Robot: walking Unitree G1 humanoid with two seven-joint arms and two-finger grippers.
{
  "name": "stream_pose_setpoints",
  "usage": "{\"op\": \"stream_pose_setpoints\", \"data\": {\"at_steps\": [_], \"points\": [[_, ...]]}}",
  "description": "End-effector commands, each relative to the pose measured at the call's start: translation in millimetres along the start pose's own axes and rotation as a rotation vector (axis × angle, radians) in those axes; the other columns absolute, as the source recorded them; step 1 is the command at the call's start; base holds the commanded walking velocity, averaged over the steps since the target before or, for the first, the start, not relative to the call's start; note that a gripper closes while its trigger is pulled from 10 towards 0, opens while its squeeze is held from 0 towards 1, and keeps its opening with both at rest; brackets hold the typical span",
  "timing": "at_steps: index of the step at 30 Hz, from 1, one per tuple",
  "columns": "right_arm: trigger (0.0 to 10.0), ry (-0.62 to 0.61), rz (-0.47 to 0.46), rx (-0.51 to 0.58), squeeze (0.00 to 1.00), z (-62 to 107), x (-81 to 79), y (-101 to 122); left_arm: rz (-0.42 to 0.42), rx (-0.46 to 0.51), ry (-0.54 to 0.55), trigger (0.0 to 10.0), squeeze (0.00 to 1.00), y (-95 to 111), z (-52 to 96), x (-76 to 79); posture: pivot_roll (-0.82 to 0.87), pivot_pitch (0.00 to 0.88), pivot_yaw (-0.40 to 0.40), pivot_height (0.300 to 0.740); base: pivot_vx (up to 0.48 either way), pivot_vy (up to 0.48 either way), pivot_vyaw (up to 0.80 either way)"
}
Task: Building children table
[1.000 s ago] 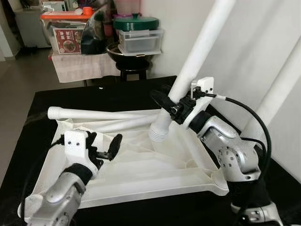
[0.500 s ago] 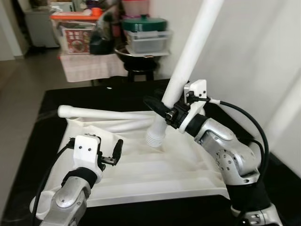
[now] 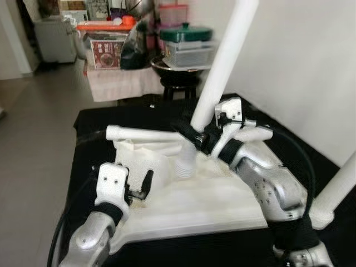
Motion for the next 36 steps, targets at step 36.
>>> {"op": "stream_pose_setpoints", "data": {"at_steps": [36], "points": [[10.0, 0.17, 0.033, -0.047, 0.0, 16.5, -6.1, -2, -0.046, -0.123, 0.13, 10.0, 0.0, -27, 22.1, -21.9, 0.02, 0.009, -0.047, 0.74, 0.0, 0.0, 0.0]]}}
Point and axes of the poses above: a point about 5 cm out from each wrist's last joint towards the gripper, its own z axis pointing back from the gripper into the wrist, its own y axis along the axis of the wrist's last joint, x = y × z, the point moved 4 cm from there along -z, pointing out of the wrist towards the gripper, and after that the axes turned 1 degree about z, right-handed, at the moved point
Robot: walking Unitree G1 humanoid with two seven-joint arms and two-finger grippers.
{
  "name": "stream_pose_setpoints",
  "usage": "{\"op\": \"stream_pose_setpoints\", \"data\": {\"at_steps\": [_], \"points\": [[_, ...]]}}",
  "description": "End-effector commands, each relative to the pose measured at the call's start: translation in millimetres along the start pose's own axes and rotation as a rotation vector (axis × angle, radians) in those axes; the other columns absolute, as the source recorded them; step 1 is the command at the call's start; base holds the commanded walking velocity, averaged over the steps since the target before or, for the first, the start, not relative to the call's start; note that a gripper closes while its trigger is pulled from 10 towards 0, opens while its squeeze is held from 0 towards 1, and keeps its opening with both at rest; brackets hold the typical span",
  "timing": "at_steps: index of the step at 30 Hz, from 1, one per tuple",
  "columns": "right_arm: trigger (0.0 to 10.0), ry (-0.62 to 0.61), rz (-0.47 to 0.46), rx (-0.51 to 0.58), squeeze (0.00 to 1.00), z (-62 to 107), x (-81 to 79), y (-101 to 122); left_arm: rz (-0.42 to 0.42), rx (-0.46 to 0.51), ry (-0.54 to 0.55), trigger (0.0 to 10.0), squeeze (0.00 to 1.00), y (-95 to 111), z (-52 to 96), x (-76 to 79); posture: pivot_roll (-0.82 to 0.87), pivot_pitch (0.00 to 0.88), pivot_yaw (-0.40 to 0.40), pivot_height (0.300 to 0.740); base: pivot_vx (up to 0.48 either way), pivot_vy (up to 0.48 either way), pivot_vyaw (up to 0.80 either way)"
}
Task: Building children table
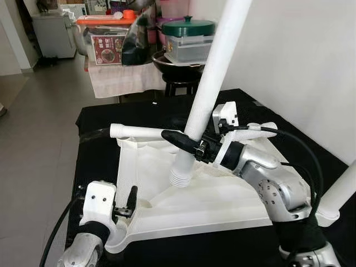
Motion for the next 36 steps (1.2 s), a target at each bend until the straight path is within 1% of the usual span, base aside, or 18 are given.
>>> {"op": "stream_pose_setpoints", "data": {"at_steps": [1, 7, 15, 21, 27, 31, 33, 35, 36], "points": [[10.0, 0.008, 0.004, 0.005, 0.0, 0.2, -3.0, 0, -0.019, -0.03, 0.026, 10.0, 0.0, -6, -2.1, -5.3, 0.01, 0.007, -0.044, 0.74, 0.0, 0.0, 0.0], [10.0, 0.004, -0.002, 0.007, 0.0, 2.0, -2.7, -1, -0.05, -0.032, 0.031, 10.0, 0.0, -6, -4.7, -7.4, 0.01, 0.003, -0.041, 0.74, -0.238, 0.0, 0.0], [10.0, -0.016, -0.001, 0.015, 0.0, 0.5, -1.0, -1, -0.047, -0.026, 0.038, 10.0, 0.0, -2, -7.6, -9.1, 0.02, 0.0, -0.041, 0.74, -0.297, 0.0, 0.0], [10.0, -0.024, 0.0, 0.017, 0.0, 0.4, 0.3, -1, -0.048, -0.02, 0.035, 10.0, 0.0, -1, -9.6, -7.4, 0.02, 0.0, -0.043, 0.74, -0.298, 0.0, 0.0], [10.0, -0.061, 0.002, 0.011, 0.0, -1.5, 3.5, -3, -0.037, -0.001, 0.024, 10.0, 0.0, 2, -14.7, -4.2, 0.01, 0.0, -0.039, 0.74, 0.0, 0.0, 0.0], [10.0, -0.083, 0.004, 0.002, 0.0, -1.5, 6.0, -6, -0.034, 0.001, 0.024, 10.0, 0.0, 2, -15.6, -4.2, 0.01, 0.0, -0.039, 0.74, 0.0, 0.0, 0.0], [10.0, -0.102, 0.002, -0.003, 0.0, -1.2, 8.4, -8, -0.032, 0.003, 0.024, 10.0, 0.0, 3, -16.0, -4.4, 0.01, 0.0, -0.039, 0.74, 0.0, 0.0, 0.0], [10.0, -0.157, -0.002, -0.016, 0.0, -0.2, 14.7, -13, -0.021, 0.011, 0.034, 10.0, 0.0, 4, -17.0, -5.8, 0.02, 0.0, -0.04, 0.74, 0.0, 0.0, 0.0], [10.0, -0.157, -0.002, -0.016, 0.0, -0.2, 14.7, -13, -0.021, 0.011, 0.034, 10.0, 0.0, 4, -17.0, -5.8, 0.02, 0.0, -0.04, 0.74, 0.0, 0.0, 0.0]]}}
Point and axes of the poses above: a point about 5 cm out from each wrist's last joint towards the gripper, its own z axis pointing back from the gripper into the wrist, its own y axis along the axis of the wrist's last joint, x = y × z, the point moved 4 cm from there along -z, pointing out of the wrist towards the gripper, and after that the axes turned 1 degree about z, right-handed, at the moved point
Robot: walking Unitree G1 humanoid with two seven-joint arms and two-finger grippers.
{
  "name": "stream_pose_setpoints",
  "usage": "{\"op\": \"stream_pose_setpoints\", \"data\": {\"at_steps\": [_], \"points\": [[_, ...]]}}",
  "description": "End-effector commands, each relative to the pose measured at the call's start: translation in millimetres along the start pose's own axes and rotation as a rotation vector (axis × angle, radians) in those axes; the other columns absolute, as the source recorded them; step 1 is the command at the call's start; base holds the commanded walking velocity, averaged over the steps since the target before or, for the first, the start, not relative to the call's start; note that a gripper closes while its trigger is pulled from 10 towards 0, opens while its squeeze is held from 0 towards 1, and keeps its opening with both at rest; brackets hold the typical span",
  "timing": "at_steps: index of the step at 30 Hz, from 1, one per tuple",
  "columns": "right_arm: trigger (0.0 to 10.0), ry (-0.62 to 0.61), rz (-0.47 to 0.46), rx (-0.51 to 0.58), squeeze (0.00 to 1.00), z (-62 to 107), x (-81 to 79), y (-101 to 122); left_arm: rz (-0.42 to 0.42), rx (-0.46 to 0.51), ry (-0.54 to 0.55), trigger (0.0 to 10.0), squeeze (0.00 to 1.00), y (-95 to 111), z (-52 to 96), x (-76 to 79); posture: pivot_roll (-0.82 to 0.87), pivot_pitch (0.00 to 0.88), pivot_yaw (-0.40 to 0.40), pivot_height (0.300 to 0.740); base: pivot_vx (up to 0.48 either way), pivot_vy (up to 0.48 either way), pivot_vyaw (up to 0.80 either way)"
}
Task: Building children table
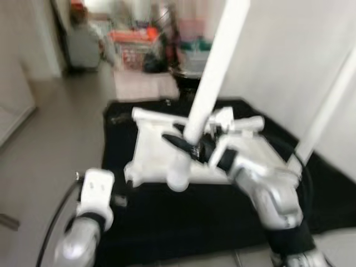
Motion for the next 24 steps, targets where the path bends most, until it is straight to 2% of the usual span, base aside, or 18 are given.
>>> {"op": "stream_pose_setpoints", "data": {"at_steps": [1, 8, 10, 12, 15, 24], "points": [[10.0, -0.077, 0.014, -0.023, 0.0, 3.2, 9.9, -6, 0.006, 0.015, 0.016, 10.0, 0.0, 3, -3.0, -1.6, 0.01, 0.0, -0.041, 0.74, 0.0, 0.0, 0.0], [10.0, -0.135, -0.007, -0.038, 0.0, 9.6, 10.1, -18, -0.001, 0.01, 0.052, 10.0, 0.0, -2, -0.2, -8.4, 0.0, 0.0, -0.038, 0.74, 0.0, 0.0, 0.0], [10.0, -0.145, -0.01, -0.04, 0.0, 12.9, 8.0, -21, 0.004, 0.008, 0.042, 10.0, 0.0, -4, 3.0, -7.4, 0.0, 0.006, -0.036, 0.74, 0.0, 0.0, 0.0], [10.0, -0.15, -0.025, -0.045, 0.0, 21.1, 1.1, -29, 0.019, -0.007, -0.006, 10.0, 0.0, -10, 12.4, 0.9, 0.0, 0.012, -0.035, 0.74, 0.0, 0.0, 0.0], [10.0, -0.154, -0.037, -0.047, 0.0, 25.4, -3.0, -33, 0.028, -0.004, -0.031, 10.0, 0.0, -10, 16.1, 4.4, -0.01, 0.016, -0.035, 0.74, 0.0, 0.0, 0.0], [10.0, -0.167, -0.029, -0.014, 0.0, 16.4, -1.6, -27, 0.064, 0.031, -0.069, 10.0, 0.0, -6, 8.1, 8.7, -0.01, 0.011, -0.042, 0.74, 0.0, 0.0, 0.0]]}}
Point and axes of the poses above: a point about 5 cm out from each wrist's last joint towards the gripper, its own z axis pointing back from the gripper into the wrist, its own y axis along the axis of the wrist's last joint, x = y × z, the point moved 4 cm from there along -z, pointing out of the wrist towards the gripper, and after that the axes turned 1 degree about z, right-handed, at the moved point
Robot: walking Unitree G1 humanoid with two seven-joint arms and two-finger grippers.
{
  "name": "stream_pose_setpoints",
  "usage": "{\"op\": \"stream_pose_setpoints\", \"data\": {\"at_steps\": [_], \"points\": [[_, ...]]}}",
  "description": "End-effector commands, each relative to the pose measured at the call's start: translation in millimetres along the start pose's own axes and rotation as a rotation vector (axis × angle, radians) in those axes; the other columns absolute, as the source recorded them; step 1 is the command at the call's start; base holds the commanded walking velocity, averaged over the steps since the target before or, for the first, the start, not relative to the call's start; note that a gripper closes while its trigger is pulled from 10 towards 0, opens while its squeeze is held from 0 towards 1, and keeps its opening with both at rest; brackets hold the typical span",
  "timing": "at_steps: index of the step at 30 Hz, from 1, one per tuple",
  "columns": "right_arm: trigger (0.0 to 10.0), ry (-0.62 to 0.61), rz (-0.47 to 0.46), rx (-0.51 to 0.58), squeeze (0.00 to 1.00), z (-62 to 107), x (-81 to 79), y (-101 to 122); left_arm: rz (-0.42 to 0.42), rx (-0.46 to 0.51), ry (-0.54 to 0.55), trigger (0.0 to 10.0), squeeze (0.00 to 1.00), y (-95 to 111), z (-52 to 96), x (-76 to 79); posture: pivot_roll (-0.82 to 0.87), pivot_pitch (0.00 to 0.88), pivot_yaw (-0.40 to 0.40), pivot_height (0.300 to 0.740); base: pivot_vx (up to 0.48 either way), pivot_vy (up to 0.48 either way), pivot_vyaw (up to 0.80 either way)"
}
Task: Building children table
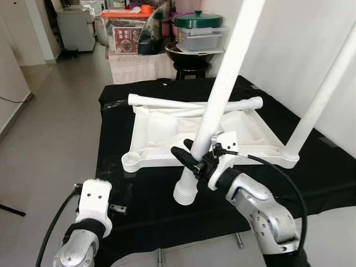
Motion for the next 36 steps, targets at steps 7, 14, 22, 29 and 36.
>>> {"op": "stream_pose_setpoints", "data": {"at_steps": [7, 14, 22, 29, 36], "points": [[10.0, 0.014, 0.032, 0.043, 0.0, -5.3, -1.2, 12, 0.019, 0.014, -0.023, 10.0, 0.0, 0, -1.2, 3.7, -0.01, 0.011, -0.044, 0.74, 0.244, 0.0, 0.34], [10.0, 0.002, 0.004, 0.051, 0.0, -5.1, 2.6, 14, 0.015, 0.024, -0.041, 10.0, 0.0, 4, -3.5, 4.0, -0.01, 0.011, -0.045, 0.74, 0.273, 0.0, 0.23], [10.0, 0.003, 0.003, 0.099, 0.0, -3.2, 7.8, 24, 0.013, 0.036, -0.059, 10.0, 0.0, 7, -4.2, 7.0, -0.01, 0.012, -0.045, 0.74, 0.281, 0.0, 0.56], [10.0, 0.021, 0.049, 0.074, 0.0, -6.1, 7.5, 24, 0.013, 0.037, -0.062, 10.0, 0.0, 7, -3.7, 7.3, -0.01, 0.015, -0.046, 0.74, 0.198, 0.0, 0.11], [10.0, 0.11, 0.072, 0.061, 0.0, -5.7, 1.8, 28, 0.03, -0.006, -0.024, 10.0, 0.0, 0, -2.1, 2.2, 0.0, 0.022, -0.046, 0.74, 0.0, 0.0, 0.0]]}}
Point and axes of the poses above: a point about 5 cm out from each wrist's last joint towards the gripper, its own z axis pointing back from the gripper into the wrist, its own y axis along the axis of the wrist's last joint, x = y × z, the point moved 4 cm from there along -z, pointing out of the wrist towards the gripper, and after that the axes turned 1 degree about z, right-handed, at the moved point
